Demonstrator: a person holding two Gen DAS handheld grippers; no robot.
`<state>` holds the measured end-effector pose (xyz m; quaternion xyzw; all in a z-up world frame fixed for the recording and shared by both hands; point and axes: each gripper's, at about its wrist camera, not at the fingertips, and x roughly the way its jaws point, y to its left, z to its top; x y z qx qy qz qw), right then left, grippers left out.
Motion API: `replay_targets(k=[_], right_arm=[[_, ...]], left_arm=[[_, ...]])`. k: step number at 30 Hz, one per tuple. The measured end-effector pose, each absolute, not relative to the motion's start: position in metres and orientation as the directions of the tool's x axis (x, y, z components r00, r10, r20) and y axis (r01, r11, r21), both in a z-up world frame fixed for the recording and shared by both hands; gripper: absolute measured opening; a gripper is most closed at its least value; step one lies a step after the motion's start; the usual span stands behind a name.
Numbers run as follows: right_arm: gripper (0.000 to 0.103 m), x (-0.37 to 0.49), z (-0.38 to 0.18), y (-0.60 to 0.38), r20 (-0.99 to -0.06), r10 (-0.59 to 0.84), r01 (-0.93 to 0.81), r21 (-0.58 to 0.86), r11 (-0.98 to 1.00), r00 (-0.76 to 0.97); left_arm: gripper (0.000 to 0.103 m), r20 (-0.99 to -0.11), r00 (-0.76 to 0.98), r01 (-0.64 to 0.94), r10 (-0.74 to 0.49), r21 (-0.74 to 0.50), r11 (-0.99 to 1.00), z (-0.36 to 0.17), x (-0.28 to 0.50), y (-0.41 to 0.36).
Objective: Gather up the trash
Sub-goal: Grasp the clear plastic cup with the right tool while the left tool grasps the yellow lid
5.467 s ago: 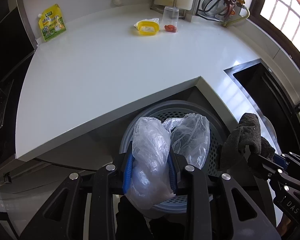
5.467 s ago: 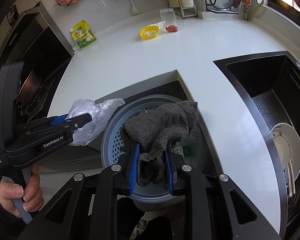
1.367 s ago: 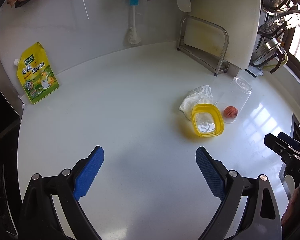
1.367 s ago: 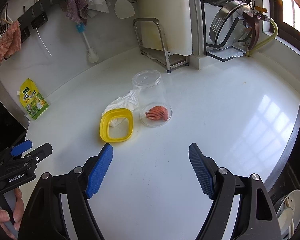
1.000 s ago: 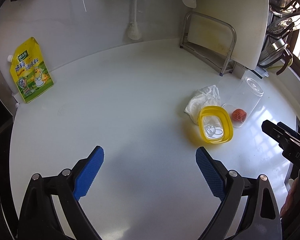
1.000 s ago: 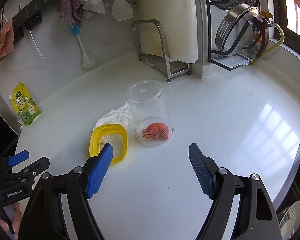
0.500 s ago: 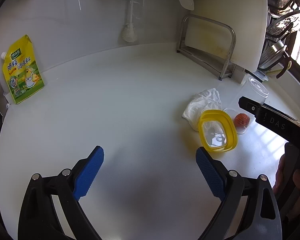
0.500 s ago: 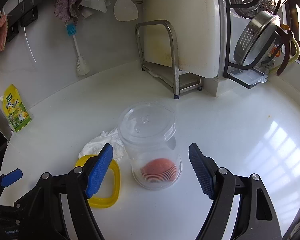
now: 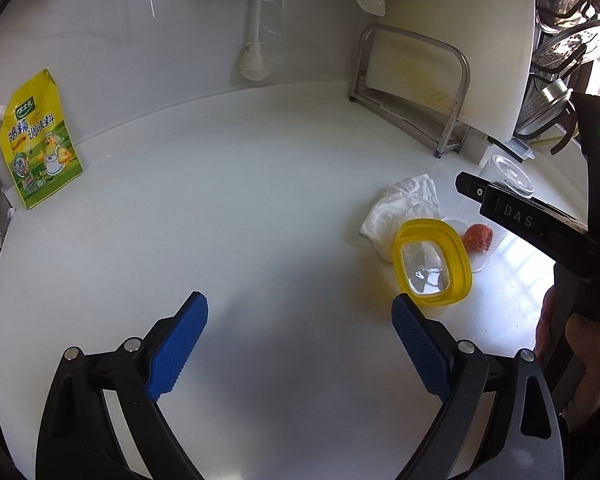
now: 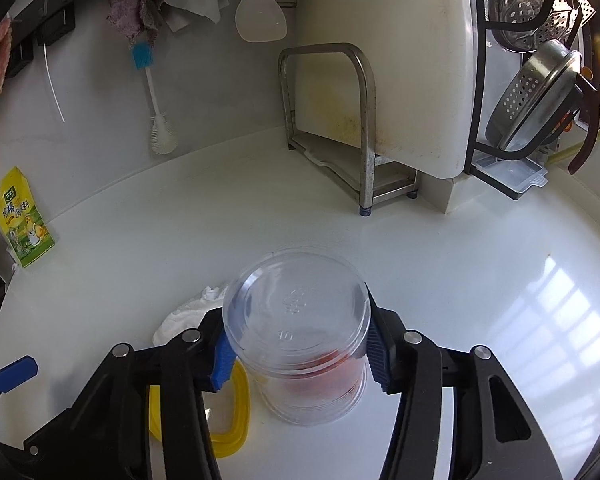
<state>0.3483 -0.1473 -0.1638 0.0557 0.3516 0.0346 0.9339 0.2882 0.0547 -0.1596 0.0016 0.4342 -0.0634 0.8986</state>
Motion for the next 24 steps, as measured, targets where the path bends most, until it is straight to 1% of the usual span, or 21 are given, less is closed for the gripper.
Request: replay_targets(k=[4,9,12,17,24], right_arm=[[0.047,0.342,-0.158,-0.154,-0.640,0.111,-0.024,0.144,0.989,0.760],[0.047,0.329,-0.136,-0.171,-0.604,0.143,-0.021,0.204,0.979,0.784],[0.047,0.315,-0.122,-0.182,-0.592,0.114,0.004,0.194,0.981,0.798],[0.047,0.280,-0.116,-0.210,-0.611,0.055,0.084,0.197,0.977,0.790],[0.047,0.229,-0.125,-0.235,-0.650,-0.011,0.182,0.197,0.963,0.760]], left_arm=[[0.091,-0.786,0.605,0.126,-0.129,-0.066,0.990,-0.161,0.289,0.048],[0.091,-0.784,0.602,0.152,-0.151,-0.074,0.986,-0.160,0.287,0.033],[0.091,-0.782,0.600,0.162,-0.171,-0.090,0.983,-0.158,0.288,0.022],[0.091,-0.789,0.574,0.182,-0.219,-0.138,0.974,-0.162,0.296,-0.001],[0.091,-0.830,0.504,0.187,-0.239,-0.166,0.968,-0.183,0.313,-0.033]])
